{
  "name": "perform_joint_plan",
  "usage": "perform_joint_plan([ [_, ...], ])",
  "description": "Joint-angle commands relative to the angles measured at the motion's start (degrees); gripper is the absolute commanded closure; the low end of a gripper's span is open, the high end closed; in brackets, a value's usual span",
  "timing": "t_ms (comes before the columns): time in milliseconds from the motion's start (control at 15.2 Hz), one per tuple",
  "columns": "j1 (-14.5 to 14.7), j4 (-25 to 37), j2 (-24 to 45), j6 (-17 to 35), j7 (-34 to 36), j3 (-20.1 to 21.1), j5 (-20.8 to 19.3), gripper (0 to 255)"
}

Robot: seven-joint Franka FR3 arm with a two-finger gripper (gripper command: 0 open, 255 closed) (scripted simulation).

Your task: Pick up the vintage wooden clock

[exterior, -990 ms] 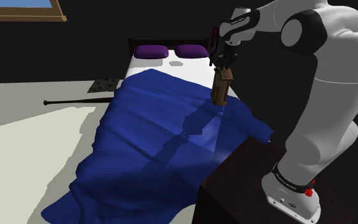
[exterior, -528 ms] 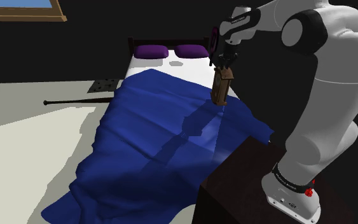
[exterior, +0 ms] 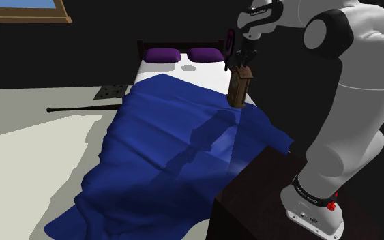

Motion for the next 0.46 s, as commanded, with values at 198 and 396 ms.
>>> perform_joint_plan([
  [198,0.0,3.4,-0.5,-3.6,0.3,-0.1,-0.2,255],
  [396,0.0,4.3,-0.5,-4.5,0.3,-0.1,-0.2,255],
])
